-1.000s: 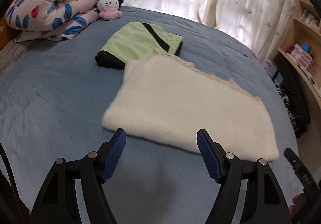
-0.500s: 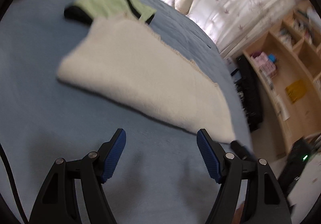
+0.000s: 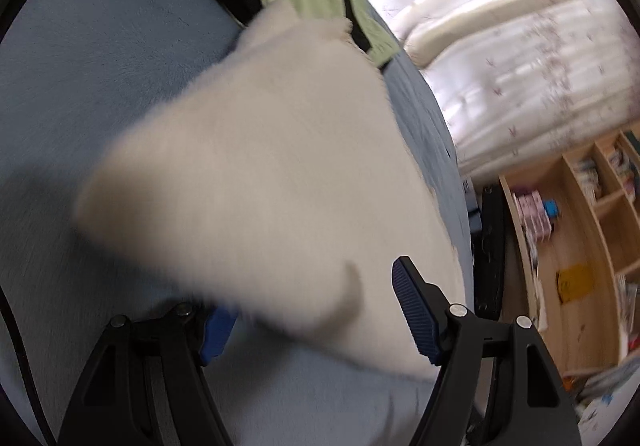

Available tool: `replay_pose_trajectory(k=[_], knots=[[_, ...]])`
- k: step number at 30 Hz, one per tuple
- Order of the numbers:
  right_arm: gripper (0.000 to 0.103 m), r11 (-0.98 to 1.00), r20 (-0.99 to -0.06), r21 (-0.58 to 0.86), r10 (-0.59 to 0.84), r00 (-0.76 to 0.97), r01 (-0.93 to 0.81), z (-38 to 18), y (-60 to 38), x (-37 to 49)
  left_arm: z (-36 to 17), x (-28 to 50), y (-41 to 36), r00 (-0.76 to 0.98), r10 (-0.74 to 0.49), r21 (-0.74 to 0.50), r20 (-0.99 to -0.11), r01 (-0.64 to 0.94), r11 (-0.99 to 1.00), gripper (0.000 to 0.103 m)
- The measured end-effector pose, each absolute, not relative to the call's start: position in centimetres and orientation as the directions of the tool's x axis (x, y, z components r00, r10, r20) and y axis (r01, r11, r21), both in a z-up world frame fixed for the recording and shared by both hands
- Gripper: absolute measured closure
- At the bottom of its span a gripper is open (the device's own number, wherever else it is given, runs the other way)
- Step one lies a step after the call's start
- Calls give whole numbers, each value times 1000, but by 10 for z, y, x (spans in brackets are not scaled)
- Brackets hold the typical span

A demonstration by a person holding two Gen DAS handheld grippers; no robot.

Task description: Fold large clothes

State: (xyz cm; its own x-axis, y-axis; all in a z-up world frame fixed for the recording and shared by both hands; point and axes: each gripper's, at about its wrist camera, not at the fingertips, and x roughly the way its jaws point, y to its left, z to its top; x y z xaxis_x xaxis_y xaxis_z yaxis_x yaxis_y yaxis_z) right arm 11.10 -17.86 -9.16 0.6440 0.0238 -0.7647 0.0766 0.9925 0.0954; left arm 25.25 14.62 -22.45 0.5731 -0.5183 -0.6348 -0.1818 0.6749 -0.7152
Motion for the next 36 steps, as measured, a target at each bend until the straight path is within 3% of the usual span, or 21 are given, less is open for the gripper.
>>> replay_pose_trajectory(k=[5, 11, 13, 14, 17, 21, 26, 28, 30, 36], knots=[[26, 993, -768, 95, 32, 640, 65, -101, -175, 126, -227, 287, 141, 560, -502, -695, -659, -196, 692, 31], [26, 993, -778, 106, 45, 626, 60, -110, -170, 137, -227, 315, 121, 495, -413, -580, -764, -246, 777, 30], [26, 993, -782, 99, 40, 622, 61, -112, -169, 138, -225, 311, 120, 501, -371, -543, -782, -255, 800, 41], [26, 993, -783, 98, 39, 621, 61, -112, -170, 138, -225, 308, 122, 504, -354, -528, -788, -256, 810, 55], [26, 994, -785, 82, 21, 620, 70, -112, -171, 138, -224, 292, 136, 549, -398, -594, -735, -237, 769, 76], [34, 995, -780, 61, 0, 625, 75, -108, -174, 136, -220, 263, 143, 597, -411, -633, -689, -220, 742, 87], [35, 995, -772, 68, 4, 636, 76, -102, -180, 132, -221, 246, 141, 616, -403, -628, -677, -198, 752, 85], [35, 994, -774, 79, 11, 633, 79, -102, -182, 132, -231, 251, 150, 594, -450, -676, -666, -227, 701, 80], [35, 993, -774, 93, 22, 633, 79, -102, -186, 132, -235, 252, 159, 593, -454, -687, -665, -246, 684, 64], [35, 992, -778, 104, 36, 627, 73, -103, -187, 133, -234, 263, 160, 643, -407, -651, -649, -192, 735, 59]])
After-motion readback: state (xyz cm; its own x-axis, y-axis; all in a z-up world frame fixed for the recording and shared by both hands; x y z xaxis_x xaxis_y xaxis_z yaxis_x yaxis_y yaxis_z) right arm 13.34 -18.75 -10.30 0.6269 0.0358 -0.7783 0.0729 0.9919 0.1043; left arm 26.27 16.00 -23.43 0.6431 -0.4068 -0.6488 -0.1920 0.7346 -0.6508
